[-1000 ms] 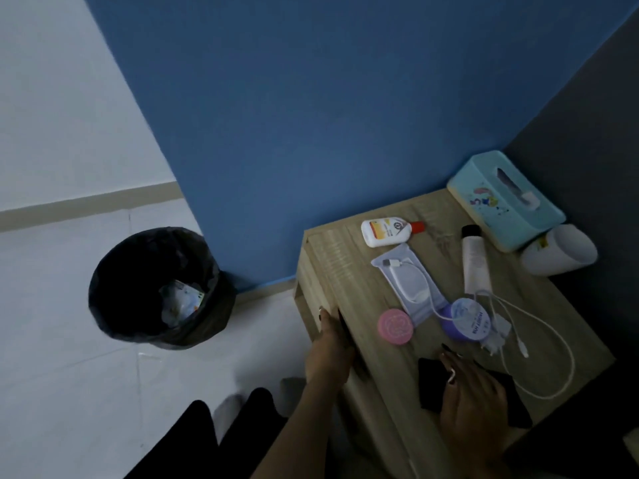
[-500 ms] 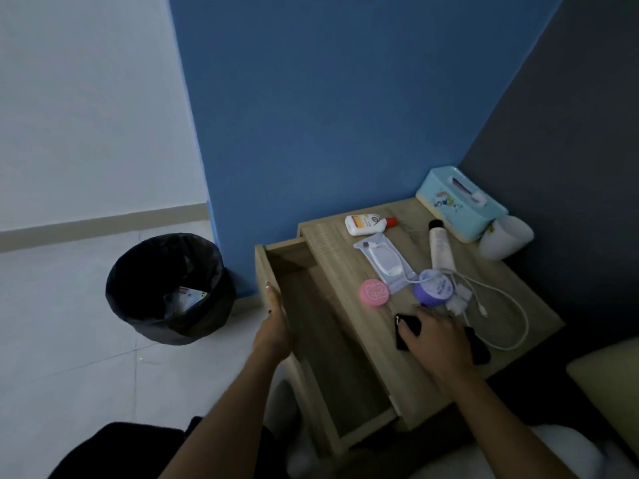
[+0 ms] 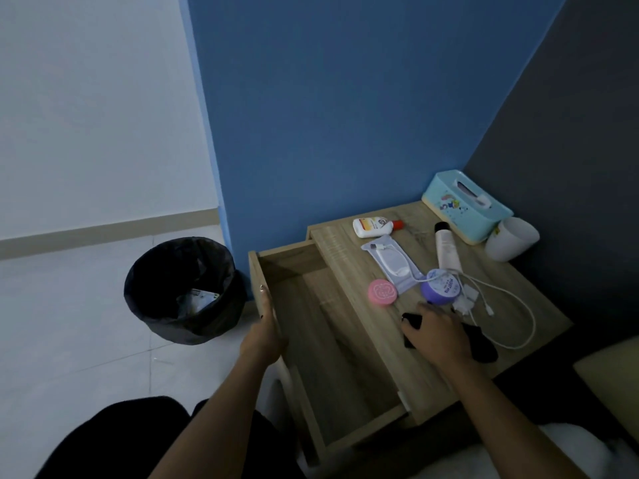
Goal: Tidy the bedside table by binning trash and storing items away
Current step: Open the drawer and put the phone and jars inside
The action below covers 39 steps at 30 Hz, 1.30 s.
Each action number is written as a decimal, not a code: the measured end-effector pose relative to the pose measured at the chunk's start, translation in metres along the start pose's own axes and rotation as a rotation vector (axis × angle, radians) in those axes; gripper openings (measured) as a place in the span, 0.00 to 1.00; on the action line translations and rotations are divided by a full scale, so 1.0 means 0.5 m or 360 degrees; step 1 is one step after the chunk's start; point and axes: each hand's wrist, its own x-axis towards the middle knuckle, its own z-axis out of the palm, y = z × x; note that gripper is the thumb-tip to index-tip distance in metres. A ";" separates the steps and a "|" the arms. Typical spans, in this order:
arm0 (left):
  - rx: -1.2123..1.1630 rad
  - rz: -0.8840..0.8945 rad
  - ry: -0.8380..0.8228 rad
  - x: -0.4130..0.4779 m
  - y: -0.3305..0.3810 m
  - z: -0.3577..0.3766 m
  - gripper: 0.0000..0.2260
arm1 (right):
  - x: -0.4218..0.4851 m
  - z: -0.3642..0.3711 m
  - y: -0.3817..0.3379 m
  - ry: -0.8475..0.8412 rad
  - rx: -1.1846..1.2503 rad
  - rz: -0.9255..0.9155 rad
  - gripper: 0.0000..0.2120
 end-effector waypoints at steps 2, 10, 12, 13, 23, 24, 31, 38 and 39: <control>0.0010 -0.0023 0.0017 0.000 -0.003 -0.004 0.50 | 0.002 0.000 -0.003 0.0001 0.0024 -0.0008 0.26; 0.0127 -0.0084 0.0052 -0.008 -0.021 -0.003 0.50 | -0.005 0.004 -0.001 0.0032 0.0013 -0.0005 0.25; 0.0152 -0.0090 0.0050 -0.009 -0.030 -0.004 0.50 | -0.006 0.003 -0.001 0.0004 0.0028 -0.0018 0.26; 0.0160 -0.0086 0.0048 -0.010 -0.034 -0.006 0.50 | -0.007 0.002 -0.001 0.0000 0.0073 -0.0029 0.26; 0.0136 0.0062 0.0307 0.049 -0.064 -0.038 0.43 | -0.004 -0.063 0.081 -0.0227 0.0318 -0.0387 0.39; 0.0148 0.0043 0.0332 0.057 -0.060 -0.038 0.41 | -0.007 -0.063 0.085 -0.0245 0.0303 -0.0410 0.39; 0.0322 0.0104 0.0397 0.104 -0.020 -0.024 0.35 | -0.005 -0.038 0.115 -0.0202 0.0223 -0.0473 0.35; 0.0379 0.0210 0.0363 0.105 -0.023 -0.005 0.29 | -0.012 -0.021 0.132 -0.0148 0.0164 -0.0504 0.27; 0.0381 0.0226 0.0370 0.105 -0.025 -0.005 0.28 | -0.013 -0.020 0.130 -0.0155 0.0167 -0.0466 0.26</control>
